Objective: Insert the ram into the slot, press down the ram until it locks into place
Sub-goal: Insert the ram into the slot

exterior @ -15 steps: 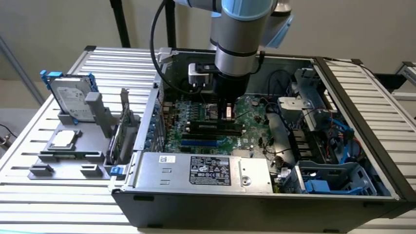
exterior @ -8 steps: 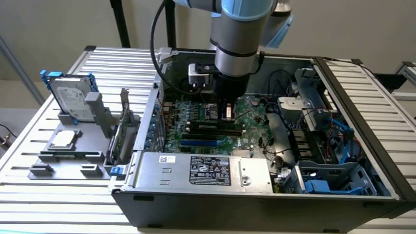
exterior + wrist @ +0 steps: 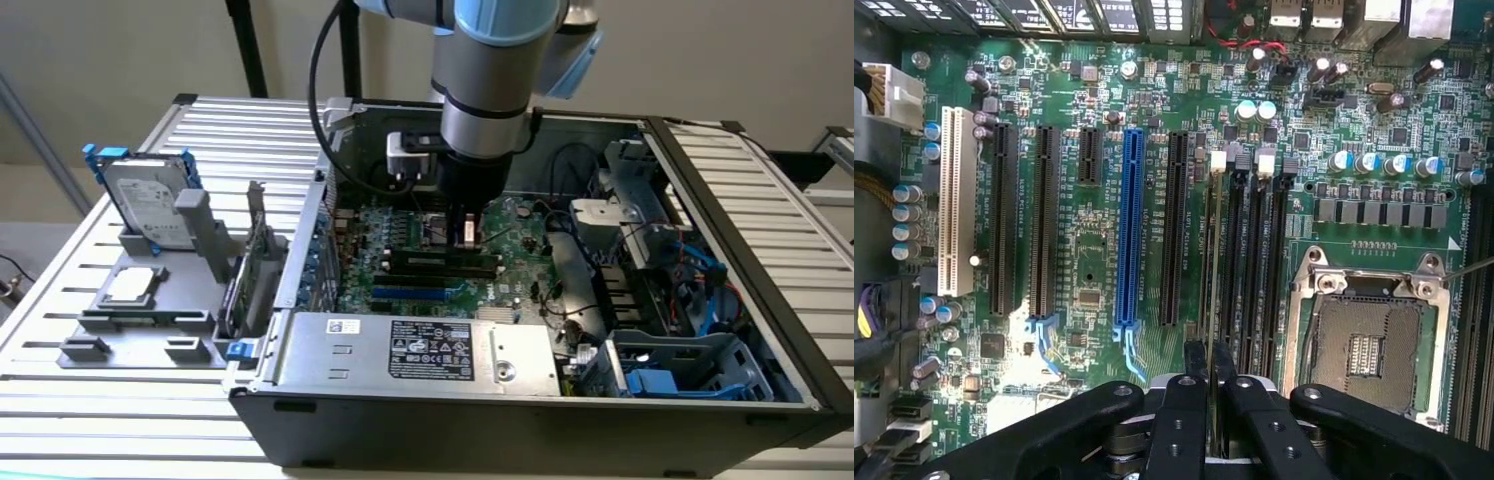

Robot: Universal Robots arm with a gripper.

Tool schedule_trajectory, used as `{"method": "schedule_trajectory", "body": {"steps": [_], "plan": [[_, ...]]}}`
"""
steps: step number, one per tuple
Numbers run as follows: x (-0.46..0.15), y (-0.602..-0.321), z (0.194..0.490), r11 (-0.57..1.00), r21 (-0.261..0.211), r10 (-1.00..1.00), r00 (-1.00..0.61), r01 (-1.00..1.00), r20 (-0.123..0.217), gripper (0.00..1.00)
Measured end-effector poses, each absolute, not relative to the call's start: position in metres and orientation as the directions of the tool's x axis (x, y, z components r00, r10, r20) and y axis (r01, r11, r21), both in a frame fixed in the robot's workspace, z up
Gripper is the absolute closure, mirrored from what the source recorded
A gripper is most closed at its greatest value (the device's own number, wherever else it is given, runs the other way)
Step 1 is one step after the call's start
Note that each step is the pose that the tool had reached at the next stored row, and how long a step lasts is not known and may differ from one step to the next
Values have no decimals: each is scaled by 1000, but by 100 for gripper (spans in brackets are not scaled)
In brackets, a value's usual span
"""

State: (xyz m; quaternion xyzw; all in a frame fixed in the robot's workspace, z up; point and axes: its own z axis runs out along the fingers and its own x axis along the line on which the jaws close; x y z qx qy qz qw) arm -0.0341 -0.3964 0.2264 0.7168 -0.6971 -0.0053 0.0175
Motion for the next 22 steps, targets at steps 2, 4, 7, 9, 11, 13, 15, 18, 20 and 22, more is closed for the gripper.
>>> {"method": "schedule_trajectory", "body": {"steps": [2, 4, 7, 9, 11, 13, 15, 18, 20, 22], "plan": [[-34, -396, 226, -27, 32, -999, 28, -999, 17, 87], [-34, -396, 226, -27, 32, -999, 27, -999, 17, 87], [-34, -396, 226, -23, 32, -1000, 23, -999, 17, 87], [-34, -396, 226, -18, 32, -1000, 19, -999, 17, 87], [-34, -396, 226, -14, 32, -1000, 14, -999, 17, 87], [-34, -396, 226, -13, 32, -1000, 13, -999, 17, 87], [-34, -396, 225, -13, 32, -1000, 13, -999, 17, 87], [-35, -396, 225, -13, 32, -1000, 13, -999, 17, 87], [-35, -396, 224, -13, 32, -1000, 13, -999, 17, 87], [-34, -396, 224, -13, 32, -1000, 13, -999, 17, 87]]}}
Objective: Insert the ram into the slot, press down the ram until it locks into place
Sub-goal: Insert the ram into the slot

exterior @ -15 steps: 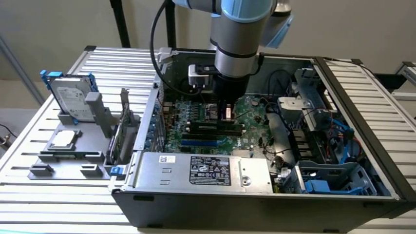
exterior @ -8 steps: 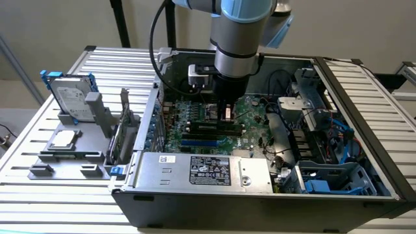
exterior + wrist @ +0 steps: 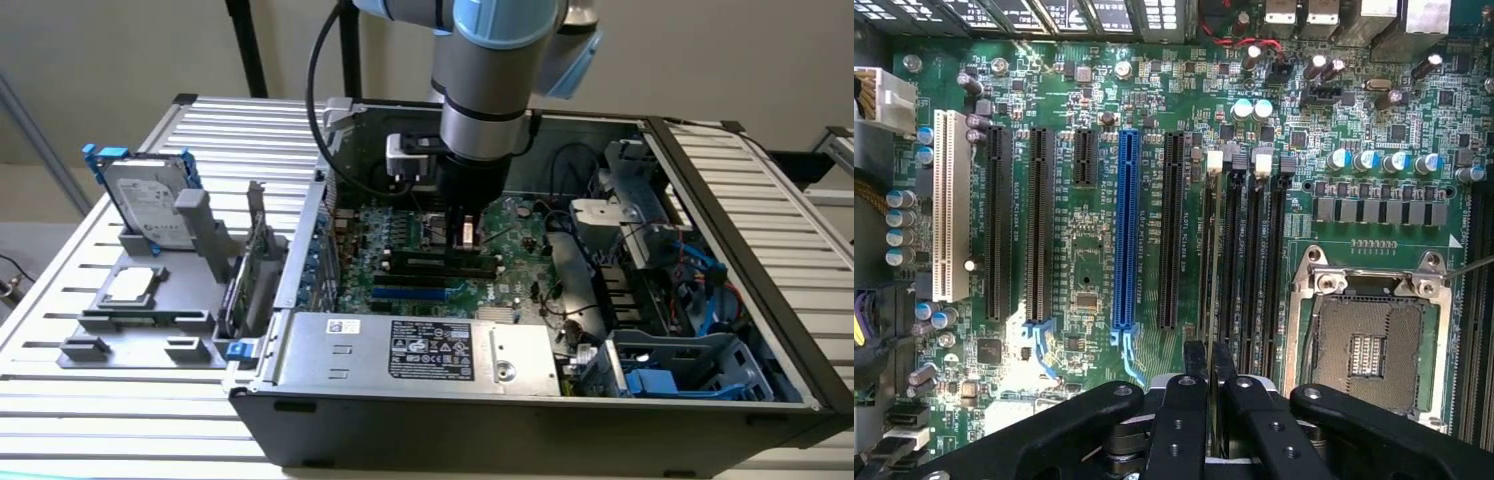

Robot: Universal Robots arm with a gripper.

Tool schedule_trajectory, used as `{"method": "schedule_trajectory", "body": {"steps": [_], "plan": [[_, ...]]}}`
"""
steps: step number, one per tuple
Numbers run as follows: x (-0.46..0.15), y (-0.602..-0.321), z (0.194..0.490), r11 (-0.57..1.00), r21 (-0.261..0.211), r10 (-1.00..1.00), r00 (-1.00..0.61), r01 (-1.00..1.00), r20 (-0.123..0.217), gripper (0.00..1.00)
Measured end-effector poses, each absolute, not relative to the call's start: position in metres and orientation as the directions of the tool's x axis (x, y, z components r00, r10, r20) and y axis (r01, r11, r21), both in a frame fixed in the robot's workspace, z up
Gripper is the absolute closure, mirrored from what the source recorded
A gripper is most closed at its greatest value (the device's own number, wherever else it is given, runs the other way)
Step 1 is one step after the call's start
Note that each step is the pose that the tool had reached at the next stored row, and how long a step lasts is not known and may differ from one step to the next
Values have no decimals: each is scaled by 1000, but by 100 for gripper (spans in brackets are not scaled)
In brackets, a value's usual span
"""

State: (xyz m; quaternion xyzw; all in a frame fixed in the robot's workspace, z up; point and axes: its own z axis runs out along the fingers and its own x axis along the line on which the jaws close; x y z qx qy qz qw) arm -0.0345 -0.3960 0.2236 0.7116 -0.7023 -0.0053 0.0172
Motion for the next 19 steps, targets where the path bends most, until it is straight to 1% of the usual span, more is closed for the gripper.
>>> {"method": "schedule_trajectory", "body": {"steps": [6, 8, 9, 12, 19], "plan": [[-35, -396, 222, -13, 32, -1000, 13, -999, 17, 87], [-35, -396, 222, -13, 32, -1000, 13, -999, 17, 85], [-35, -396, 222, -13, 32, -1000, 13, -999, 17, 79], [-35, -396, 223, -13, 32, -1000, 13, -999, 16, 79], [-35, -396, 243, -13, 33, -1000, 13, -999, 15, 79]]}}
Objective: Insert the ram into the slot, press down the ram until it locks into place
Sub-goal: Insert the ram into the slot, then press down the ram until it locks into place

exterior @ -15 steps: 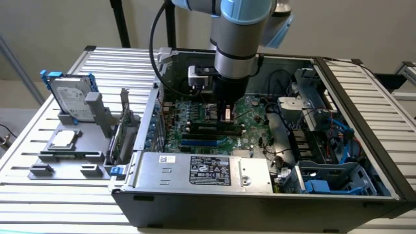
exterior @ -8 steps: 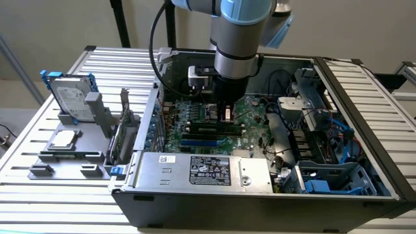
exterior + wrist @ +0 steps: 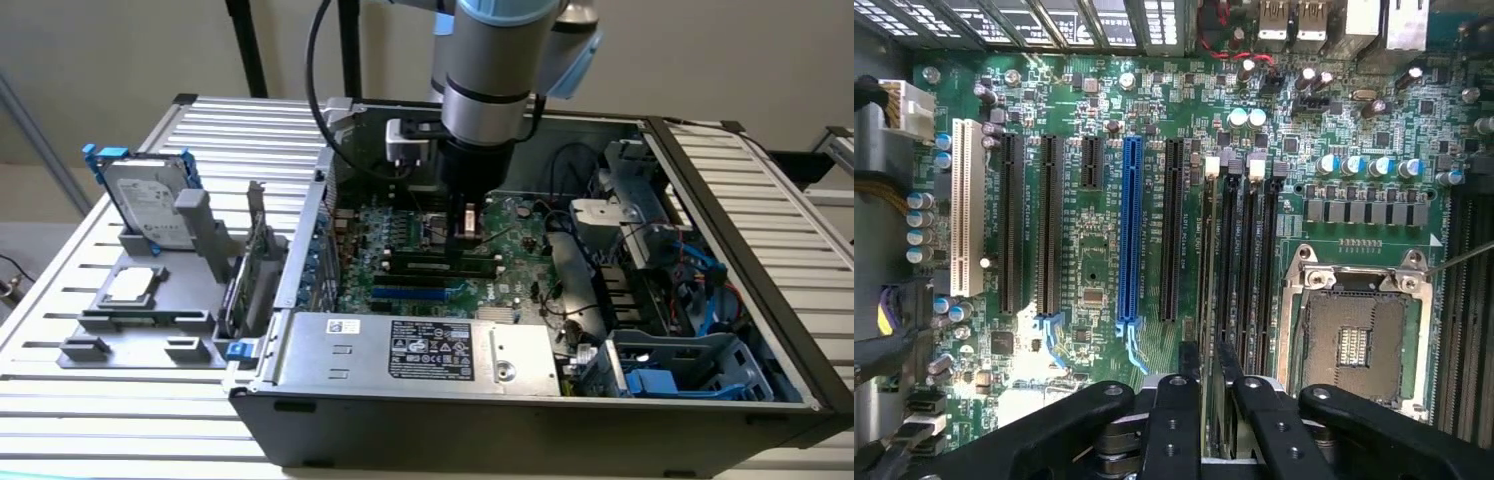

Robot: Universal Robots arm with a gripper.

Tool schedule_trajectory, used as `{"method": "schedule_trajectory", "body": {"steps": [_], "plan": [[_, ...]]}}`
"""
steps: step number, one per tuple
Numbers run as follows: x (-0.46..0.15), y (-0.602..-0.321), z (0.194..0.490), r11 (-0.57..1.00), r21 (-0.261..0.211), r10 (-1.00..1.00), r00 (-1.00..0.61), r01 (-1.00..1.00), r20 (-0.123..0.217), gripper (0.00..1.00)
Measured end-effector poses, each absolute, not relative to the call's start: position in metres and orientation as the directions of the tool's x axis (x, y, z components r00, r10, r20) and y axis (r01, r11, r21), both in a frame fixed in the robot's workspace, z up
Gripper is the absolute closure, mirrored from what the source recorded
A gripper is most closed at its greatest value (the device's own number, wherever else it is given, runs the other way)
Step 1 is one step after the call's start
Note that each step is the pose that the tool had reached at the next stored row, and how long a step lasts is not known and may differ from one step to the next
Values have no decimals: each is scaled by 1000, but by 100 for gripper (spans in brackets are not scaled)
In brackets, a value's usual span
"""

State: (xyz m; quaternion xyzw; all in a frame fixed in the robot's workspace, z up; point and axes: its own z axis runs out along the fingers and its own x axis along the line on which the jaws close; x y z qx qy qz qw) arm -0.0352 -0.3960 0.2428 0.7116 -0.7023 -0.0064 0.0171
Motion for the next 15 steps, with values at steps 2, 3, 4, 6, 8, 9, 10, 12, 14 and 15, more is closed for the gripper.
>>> {"method": "schedule_trajectory", "body": {"steps": [2, 3, 4, 6, 8, 9, 10, 12, 14, 15], "plan": [[-36, -396, 246, -13, 36, -1000, 13, -999, 15, 79], [-37, -396, 247, -13, 38, -1000, 13, -999, 15, 79], [-37, -396, 248, -13, 40, -1000, 13, -999, 15, 79], [-38, -396, 249, -13, 43, -1000, 14, -999, 15, 87], [-38, -396, 249, -13, 43, -1000, 14, -999, 14, 90], [-38, -396, 249, -13, 43, -1000, 14, -999, 14, 90], [-38, -396, 249, -13, 43, -1000, 14, -999, 15, 90], [-38, -396, 249, -13, 43, -1000, 14, -999, 15, 90], [-38, -396, 249, -13, 43, -1000, 14, -999, 15, 90], [-38, -396, 249, -13, 43, -1000, 14, -999, 15, 90]]}}
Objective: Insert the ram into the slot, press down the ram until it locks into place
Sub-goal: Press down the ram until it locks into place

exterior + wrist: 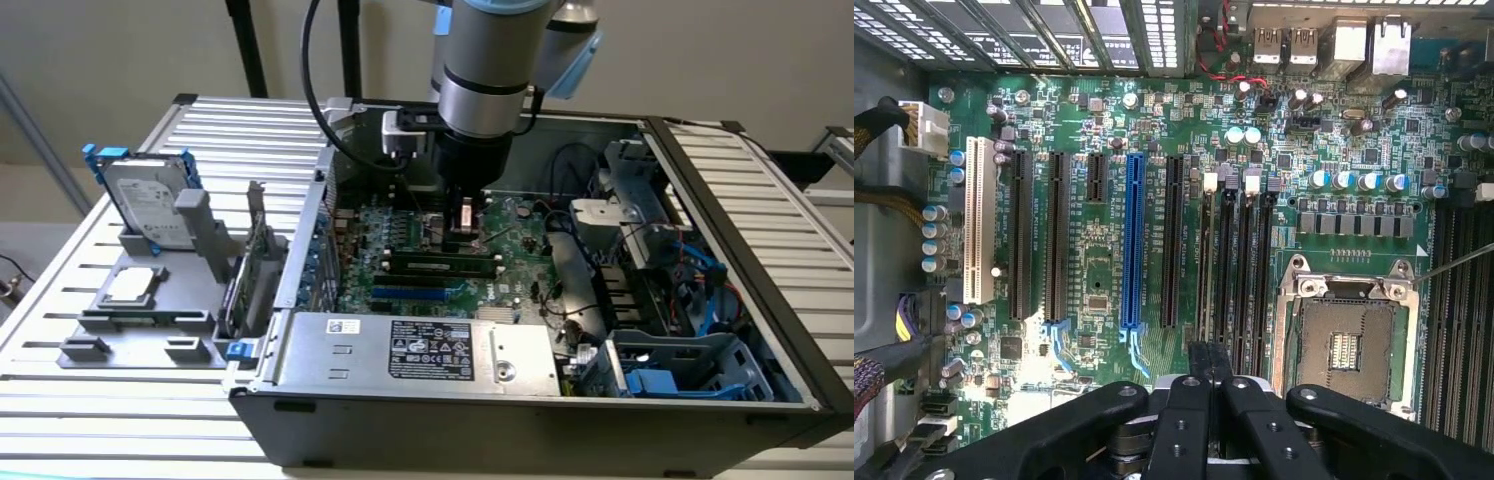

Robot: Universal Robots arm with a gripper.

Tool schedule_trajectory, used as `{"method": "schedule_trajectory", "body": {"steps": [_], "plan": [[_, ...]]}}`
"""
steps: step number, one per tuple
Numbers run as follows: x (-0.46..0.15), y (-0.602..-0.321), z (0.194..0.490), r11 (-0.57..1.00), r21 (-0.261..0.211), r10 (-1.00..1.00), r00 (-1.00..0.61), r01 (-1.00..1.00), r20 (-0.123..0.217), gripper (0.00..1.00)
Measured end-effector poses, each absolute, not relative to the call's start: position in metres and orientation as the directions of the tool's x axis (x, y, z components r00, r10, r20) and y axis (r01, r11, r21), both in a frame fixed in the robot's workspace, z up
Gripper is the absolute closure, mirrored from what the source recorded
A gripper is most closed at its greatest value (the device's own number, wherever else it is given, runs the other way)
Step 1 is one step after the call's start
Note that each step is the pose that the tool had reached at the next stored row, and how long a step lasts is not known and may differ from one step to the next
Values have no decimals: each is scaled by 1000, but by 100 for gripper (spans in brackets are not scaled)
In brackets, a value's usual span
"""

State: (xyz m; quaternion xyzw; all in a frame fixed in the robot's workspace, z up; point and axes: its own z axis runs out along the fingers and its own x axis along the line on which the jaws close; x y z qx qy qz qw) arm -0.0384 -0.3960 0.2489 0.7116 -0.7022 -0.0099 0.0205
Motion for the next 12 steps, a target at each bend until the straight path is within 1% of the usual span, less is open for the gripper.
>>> {"method": "schedule_trajectory", "body": {"steps": [12], "plan": [[-38, -396, 245, -13, 43, -1000, 14, -999, 15, 90]]}}
